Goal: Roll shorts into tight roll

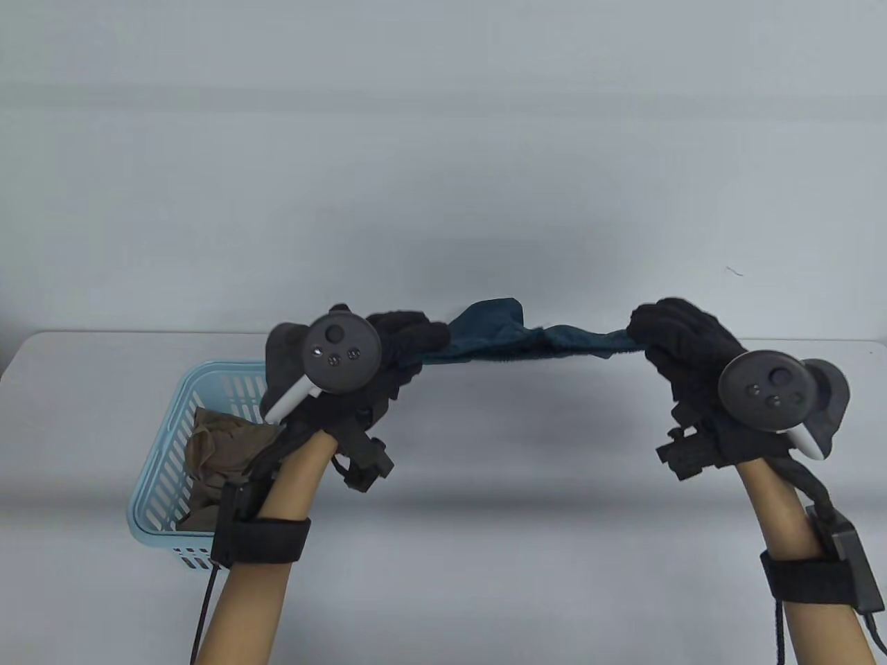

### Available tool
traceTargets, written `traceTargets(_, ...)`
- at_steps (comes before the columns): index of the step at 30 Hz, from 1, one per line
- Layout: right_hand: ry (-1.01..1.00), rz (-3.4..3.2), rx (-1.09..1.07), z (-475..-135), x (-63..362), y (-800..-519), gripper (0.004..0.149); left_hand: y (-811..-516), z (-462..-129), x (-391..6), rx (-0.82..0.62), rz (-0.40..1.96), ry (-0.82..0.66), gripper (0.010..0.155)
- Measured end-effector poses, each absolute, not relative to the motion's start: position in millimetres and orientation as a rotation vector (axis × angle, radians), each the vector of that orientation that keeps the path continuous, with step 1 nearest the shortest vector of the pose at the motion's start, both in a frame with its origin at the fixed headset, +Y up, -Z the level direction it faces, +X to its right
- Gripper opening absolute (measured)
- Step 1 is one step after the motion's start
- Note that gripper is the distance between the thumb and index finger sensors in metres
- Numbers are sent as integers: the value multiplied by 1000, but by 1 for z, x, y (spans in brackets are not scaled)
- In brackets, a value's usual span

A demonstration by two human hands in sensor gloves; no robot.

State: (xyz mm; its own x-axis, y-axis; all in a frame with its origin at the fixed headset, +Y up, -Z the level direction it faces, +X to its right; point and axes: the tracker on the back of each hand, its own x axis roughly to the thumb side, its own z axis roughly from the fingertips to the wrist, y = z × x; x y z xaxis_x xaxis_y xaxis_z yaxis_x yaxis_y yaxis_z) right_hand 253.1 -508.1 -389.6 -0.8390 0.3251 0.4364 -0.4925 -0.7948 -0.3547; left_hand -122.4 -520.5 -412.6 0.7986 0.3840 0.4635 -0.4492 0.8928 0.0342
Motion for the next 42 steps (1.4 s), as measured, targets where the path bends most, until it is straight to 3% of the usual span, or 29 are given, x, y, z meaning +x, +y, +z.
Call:
traceTargets(5, -324, 2756, 507, -389, 246, -606, 38, -620, -406, -97, -74, 262, -395, 49)
traceTargets(8, -142, 2824, 532, -385, 240, -654, 38, -665, -399, -81, -168, 62, -387, 49)
traceTargets(11, 27, 2863, 552, -377, 235, -688, 39, -695, -390, -70, -246, -118, -415, 50)
traceTargets(15, 230, 2882, 583, -362, 231, -723, 40, -724, -372, -61, -336, -168, -453, 50)
traceTargets(19, 320, 2901, 592, -352, 230, -740, 41, -742, -364, -63, -416, -162, -470, 52)
traceTargets(23, 555, 2872, 557, -341, 229, -759, 46, -757, -357, -71, -545, -124, -474, 57)
traceTargets(28, 719, 2806, 502, -336, 231, -762, 53, -765, -349, -79, -642, -93, -480, 74)
traceTargets(31, 749, 2757, 457, -336, 231, -763, 51, -770, -343, -83, -629, -52, -482, 78)
traceTargets(36, 720, 2783, 474, -333, 229, -764, 49, -769, -344, -86, -631, 28, -463, 75)
traceTargets(42, 765, 2767, 476, -330, 226, -760, 45, -761, -341, -79, -599, 23, -447, 61)
